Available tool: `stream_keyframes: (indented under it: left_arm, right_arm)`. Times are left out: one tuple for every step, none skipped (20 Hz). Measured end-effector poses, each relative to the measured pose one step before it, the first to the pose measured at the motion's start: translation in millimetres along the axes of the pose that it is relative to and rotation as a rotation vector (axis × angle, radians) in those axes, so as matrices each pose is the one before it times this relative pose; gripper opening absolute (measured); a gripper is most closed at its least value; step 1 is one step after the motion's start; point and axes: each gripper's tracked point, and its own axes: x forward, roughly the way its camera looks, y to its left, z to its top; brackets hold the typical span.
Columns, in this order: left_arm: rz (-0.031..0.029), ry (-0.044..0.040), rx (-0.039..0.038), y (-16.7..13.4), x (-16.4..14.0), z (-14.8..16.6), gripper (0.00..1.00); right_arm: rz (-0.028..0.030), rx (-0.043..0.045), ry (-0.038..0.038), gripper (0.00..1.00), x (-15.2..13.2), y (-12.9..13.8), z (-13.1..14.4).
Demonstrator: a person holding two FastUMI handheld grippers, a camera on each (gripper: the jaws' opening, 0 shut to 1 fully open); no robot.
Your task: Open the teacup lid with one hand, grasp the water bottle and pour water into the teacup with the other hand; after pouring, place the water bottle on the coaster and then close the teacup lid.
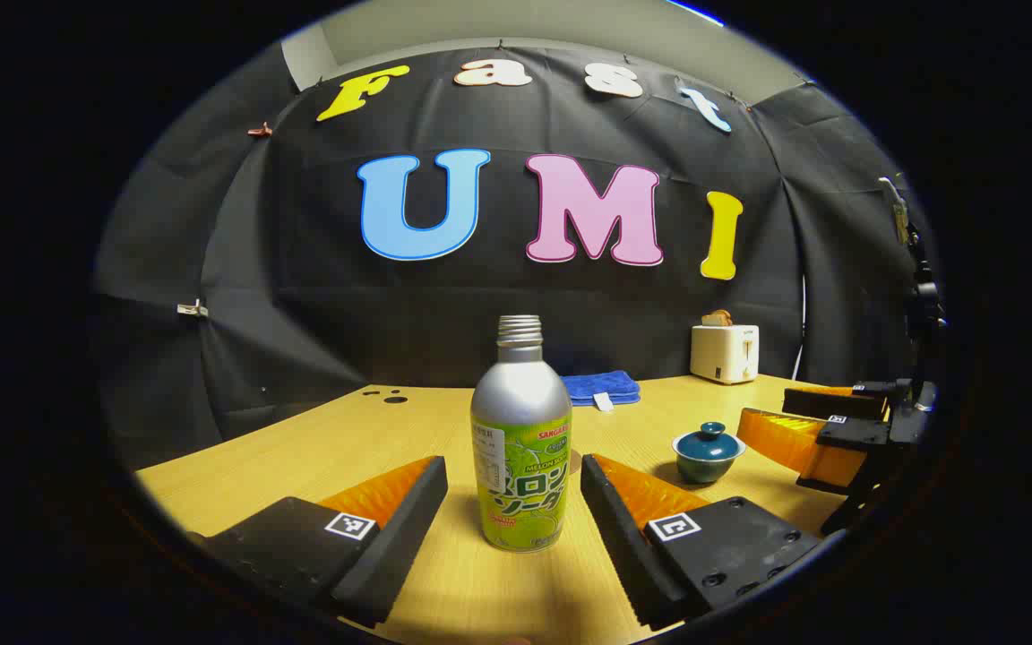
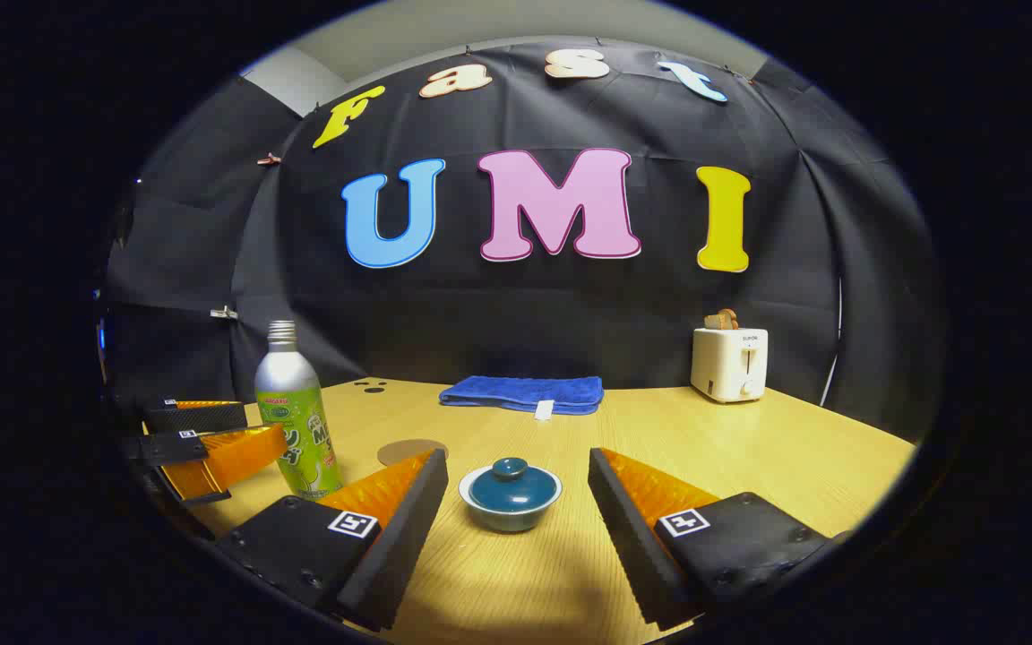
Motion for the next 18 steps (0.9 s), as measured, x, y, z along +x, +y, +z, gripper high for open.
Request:
stream_keyframes:
  left_arm:
    - [0.00004, -0.00038, -0.00012, 0.0, 0.24, 0.6, 0.95]
    - [-0.00002, -0.00026, -0.00008, -0.06, 0.25, 0.87, 0.95]
    - [0.00012, -0.0001, 0.00001, 0.07, -0.63, -0.04, 0.95]
    - [-0.00012, 0.00063, -0.00003, -0.22, 0.5, 0.46, 0.95]
    - [0.00008, -0.00077, 0.0001, 0.21, -0.13, -1.19, 0.95]
    - [0.00047, -0.00024, -0.00004, 0.04, -0.07, 0.48, 0.95]
    - [0.00016, -0.0001, 0.00001, -0.21, -0.06, 0.38, 0.95]
    - [0.00023, 0.00024, 0.00026, 0.15, -0.11, -0.84, 0.95]
    - [0.00221, -0.00046, -0.00037, 0.67, -0.77, 0.83, 0.95]
    - [0.00066, 0.00028, 0.00007, 0.21, 0.09, -0.13, 0.95]
    - [-0.00001, 0.00072, -0.00004, 0.15, 0.15, -0.63, 0.95]
    - [-0.00024, -0.00066, 0.0001, -0.17, 0.11, 0.29, 0.95]
    - [0.00002, -0.00041, -0.00018, -0.04, 0.62, 0.25, 0.95]
    - [-0.00026, 0.00056, -0.00006, -0.13, -0.23, -0.69, 0.95]
    - [-0.00234, -0.00047, 0.00003, -0.31, 0.16, 0.87, 0.95]
    - [-0.00443, 0.00011, 0.00016, -1.28, 0.32, -0.48, 0.95]
    - [-0.00625, -0.00027, 0.00001, -1.64, 0.27, 0.5, 0.95]
    - [-0.0073, 0.0001, 0.00025, -0.55, -0.1, -0.7, 0.95]
  right_arm:
    - [-0.00067, -0.00006, -0.00066, 0.98, -0.05, -0.22, 0.35]
    - [-0.00554, -0.00014, 0.00042, 0.98, -0.34, -1.51, 0.17]
    - [-0.00235, -0.00034, -0.00195, 0.98, 0.19, -0.13, 0.36]
    - [-0.00097, 0.00051, 0.00198, 0.98, 0.55, -0.22, -0.84]
    - [-0.00029, -0.00021, -0.00099, 0.98, -0.41, 0.37, 0.35]
    - [0.00018, -0.00004, 0.00002, 0.98, -0.14, -0.19, 0.1]
    - [-0.00013, 0.00013, 0.00048, 0.98, -0.03, -0.18, 0.05]
    - [0.00019, -0.00036, 0.00018, 0.98, -0.41, 0.28, 0.28]
    - [-0.0003, 0.00108, 0.00133, 0.98, 0.13, -0.06, -0.32]
    - [0.00014, 0.0004, 0.00232, 0.98, 0.39, 0.19, -0.59]
    - [0.00151, 0.00053, 0.00159, 0.98, 0.37, 0.5, -0.6]
    - [0.00225, 0.00014, 0.00026, 0.98, 0.59, -0.08, 0.72]
    - [0.00036, -0.00031, 0.00014, 0.98, -0.32, 0.2, -0.2]
    - [0.00067, -0.00003, -0.00161, 0.98, -0.76, -0.13, 0.16]
    - [0.00011, -0.00014, -0.00011, 0.98, 1.01, -0.32, -0.15]
    - [0.00083, 0.00027, 0.00104, 0.98, 0.35, 0.25, -0.42]
    - [0.004, 0.00059, 0.00003, 0.98, -0.13, 0.21, 0.37]
    - [0.00939, 0.00036, 0.00095, 0.98, 0.47, 2.0, -0.58]
